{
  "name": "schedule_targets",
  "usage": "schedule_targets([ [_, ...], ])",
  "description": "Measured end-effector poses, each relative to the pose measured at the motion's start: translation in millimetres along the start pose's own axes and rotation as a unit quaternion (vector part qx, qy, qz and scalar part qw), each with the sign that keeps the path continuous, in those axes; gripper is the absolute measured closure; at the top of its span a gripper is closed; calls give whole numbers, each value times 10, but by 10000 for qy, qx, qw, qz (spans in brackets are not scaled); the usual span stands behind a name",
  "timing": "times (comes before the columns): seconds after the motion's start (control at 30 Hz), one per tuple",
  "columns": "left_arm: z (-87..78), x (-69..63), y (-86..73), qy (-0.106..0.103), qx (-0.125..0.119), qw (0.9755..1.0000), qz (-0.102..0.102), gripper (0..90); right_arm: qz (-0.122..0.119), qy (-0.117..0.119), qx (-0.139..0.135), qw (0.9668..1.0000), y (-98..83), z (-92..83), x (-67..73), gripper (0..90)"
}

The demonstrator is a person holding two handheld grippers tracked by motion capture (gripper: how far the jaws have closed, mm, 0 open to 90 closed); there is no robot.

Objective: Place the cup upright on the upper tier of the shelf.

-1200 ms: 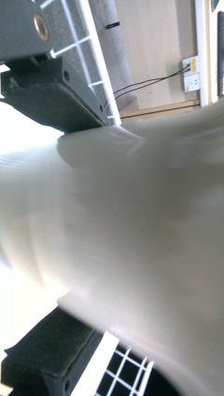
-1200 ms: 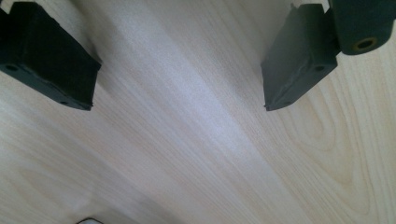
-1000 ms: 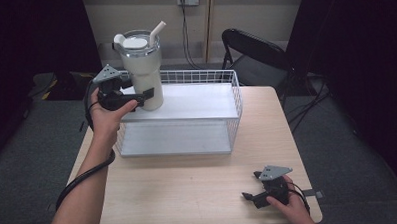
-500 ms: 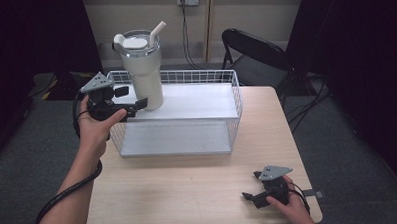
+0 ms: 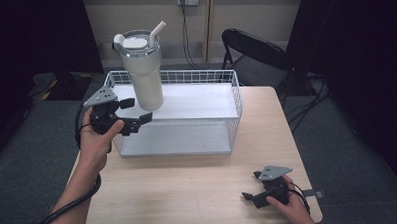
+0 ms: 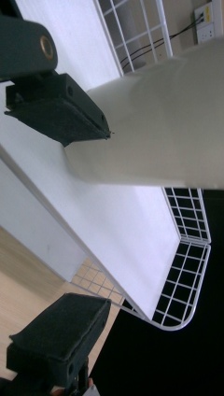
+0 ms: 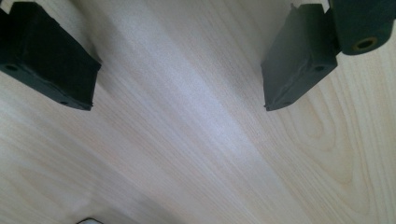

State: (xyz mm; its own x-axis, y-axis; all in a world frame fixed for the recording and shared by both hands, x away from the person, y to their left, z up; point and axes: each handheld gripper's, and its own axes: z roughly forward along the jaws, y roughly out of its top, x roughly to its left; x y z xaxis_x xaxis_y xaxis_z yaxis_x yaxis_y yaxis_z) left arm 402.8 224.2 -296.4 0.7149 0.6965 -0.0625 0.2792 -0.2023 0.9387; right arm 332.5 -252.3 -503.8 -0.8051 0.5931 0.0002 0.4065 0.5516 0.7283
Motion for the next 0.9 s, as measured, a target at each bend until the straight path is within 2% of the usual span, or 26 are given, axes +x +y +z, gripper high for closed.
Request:
schedule_targets([
  [0.17,4,-56,-54,-144,-43,9999,-11,157,-2,-1,-2,10000,0,0,0,100],
  [0.7,-24,-178,-274,-115,-5,9999,118,159,0,1,0,10000,0,0,0,100],
  [0.77,-18,-193,-318,-156,-20,9999,54,159,0,2,0,10000,0,0,0,100],
  [0.9,4,-220,-407,-156,37,9998,68,159,0,1,0,10000,0,0,0,100],
])
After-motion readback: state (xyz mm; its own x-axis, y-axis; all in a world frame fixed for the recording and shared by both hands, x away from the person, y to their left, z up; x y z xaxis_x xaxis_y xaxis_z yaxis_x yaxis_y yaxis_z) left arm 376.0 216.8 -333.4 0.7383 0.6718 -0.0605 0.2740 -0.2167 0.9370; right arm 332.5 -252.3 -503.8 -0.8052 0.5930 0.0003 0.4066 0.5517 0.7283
